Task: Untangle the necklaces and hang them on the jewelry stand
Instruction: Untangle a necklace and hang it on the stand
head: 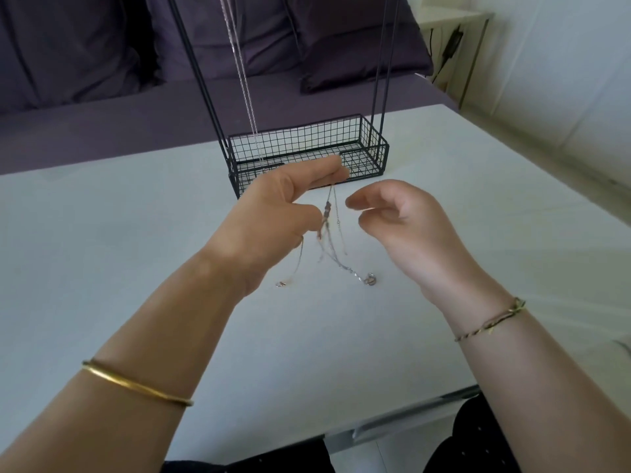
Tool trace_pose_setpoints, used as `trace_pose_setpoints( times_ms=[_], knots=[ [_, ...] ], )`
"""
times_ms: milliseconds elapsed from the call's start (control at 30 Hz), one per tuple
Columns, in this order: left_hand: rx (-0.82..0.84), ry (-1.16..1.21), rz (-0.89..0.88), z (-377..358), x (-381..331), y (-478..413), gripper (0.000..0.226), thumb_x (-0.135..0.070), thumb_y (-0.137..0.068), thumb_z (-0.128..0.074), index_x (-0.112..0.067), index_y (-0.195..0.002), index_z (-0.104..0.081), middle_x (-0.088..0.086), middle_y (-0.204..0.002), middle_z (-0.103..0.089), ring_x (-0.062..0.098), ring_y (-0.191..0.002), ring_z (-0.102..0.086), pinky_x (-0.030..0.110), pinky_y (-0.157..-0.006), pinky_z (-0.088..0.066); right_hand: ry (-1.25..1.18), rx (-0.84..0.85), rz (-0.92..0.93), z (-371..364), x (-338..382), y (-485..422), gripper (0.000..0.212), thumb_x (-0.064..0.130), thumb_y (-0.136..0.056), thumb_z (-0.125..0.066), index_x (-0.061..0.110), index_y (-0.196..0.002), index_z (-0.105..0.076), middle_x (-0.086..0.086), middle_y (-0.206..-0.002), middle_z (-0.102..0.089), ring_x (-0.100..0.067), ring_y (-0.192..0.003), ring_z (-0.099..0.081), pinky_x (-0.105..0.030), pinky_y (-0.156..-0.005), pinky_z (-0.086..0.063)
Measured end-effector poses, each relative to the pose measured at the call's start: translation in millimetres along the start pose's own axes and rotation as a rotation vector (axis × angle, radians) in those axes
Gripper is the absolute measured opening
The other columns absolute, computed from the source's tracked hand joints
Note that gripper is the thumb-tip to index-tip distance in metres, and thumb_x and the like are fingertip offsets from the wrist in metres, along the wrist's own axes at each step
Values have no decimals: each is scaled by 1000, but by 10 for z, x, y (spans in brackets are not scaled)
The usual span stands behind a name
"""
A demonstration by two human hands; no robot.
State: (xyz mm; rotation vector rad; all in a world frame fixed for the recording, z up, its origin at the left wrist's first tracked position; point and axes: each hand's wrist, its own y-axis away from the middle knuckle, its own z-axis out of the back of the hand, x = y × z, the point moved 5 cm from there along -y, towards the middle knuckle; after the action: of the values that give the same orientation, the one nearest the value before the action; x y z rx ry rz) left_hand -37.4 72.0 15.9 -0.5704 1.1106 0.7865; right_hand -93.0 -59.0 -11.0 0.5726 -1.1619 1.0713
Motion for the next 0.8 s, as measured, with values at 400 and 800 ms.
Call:
trace_pose_setpoints(
  times_ms=[400,800],
  knots=[
    [135,-78,-28,-5,-286,123,70,19,-75,-43,-27,-126,-60,-18,-123,-63,-10,-57,-58,4,-50,-34,-488,146,-181,-134,198,68,9,17,-85,-67,15,-76,-66,1,-77,-70,-13,-77,-64,-30,-77,-48],
    [-173,-338,-74,213,-485,243,15,-15,-84,-69,-30,-84,-72,-25,-57,-60,-11,-51,-51,1,-47,-33,-969,4,-218,43,247,119,11,16,-89,-60,22,-81,-65,4,-100,-72,-11,-88,-62,-27,-79,-46]
  ],
)
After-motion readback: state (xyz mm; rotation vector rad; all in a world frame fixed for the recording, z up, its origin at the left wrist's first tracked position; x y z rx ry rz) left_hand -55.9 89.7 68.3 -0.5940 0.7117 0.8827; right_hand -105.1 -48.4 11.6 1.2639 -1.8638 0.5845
